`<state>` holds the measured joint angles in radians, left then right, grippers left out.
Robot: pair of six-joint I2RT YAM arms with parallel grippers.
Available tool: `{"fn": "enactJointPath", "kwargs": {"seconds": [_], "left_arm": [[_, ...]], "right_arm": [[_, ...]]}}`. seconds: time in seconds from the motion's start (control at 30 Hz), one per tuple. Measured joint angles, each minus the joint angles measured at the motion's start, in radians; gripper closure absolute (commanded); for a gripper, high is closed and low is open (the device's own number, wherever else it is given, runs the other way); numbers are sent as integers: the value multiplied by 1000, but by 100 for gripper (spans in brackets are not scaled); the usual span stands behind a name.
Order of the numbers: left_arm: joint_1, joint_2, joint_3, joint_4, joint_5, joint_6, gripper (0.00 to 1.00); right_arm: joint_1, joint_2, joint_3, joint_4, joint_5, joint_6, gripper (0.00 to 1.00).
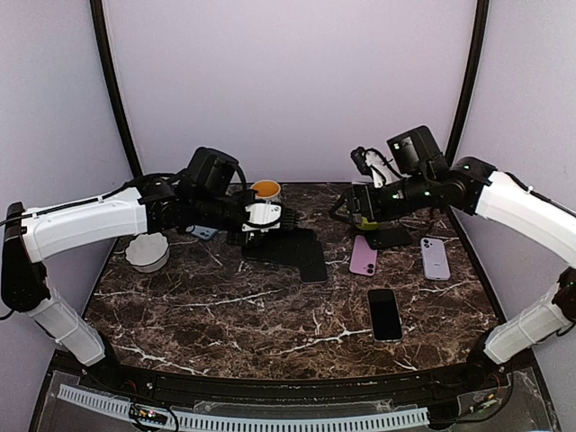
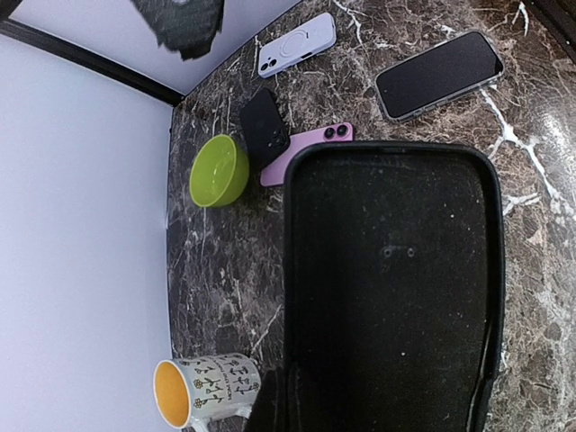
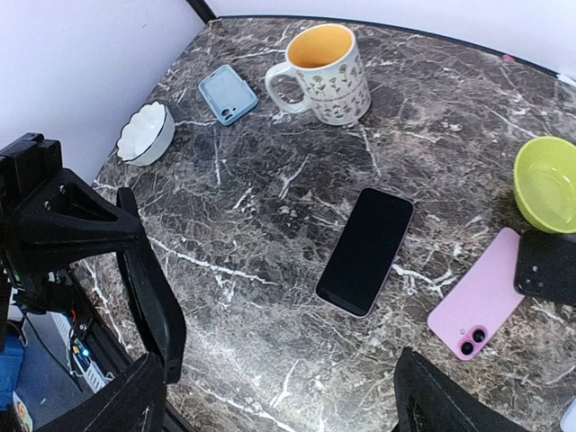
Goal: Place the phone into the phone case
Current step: Pass from the left arm to the right
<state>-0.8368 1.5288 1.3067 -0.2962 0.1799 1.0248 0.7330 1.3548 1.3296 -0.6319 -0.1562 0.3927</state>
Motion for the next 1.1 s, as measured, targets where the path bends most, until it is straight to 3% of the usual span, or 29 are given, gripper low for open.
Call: {"fn": "enactJointPath", "kwargs": {"seconds": [0.57,0.67,0.9,0.93,1.1], "left_arm": [[-58,0,0,0,-77,64,100],[-60,0,0,2,-83,66,100],[-61,0,0,11,-92,72,100],[-61,0,0,11,-92,73,100],[-63,0,-5,16,-98,75,100]], "right_arm": [[93,140,15,89,-152,-86,31],[96,164,15,96,-170,-95,44],[101,190,14,125,-240,-101,96],[101,190,14,129,-248,-100,100],[98,190,13,130,-243,-105,100]]}}
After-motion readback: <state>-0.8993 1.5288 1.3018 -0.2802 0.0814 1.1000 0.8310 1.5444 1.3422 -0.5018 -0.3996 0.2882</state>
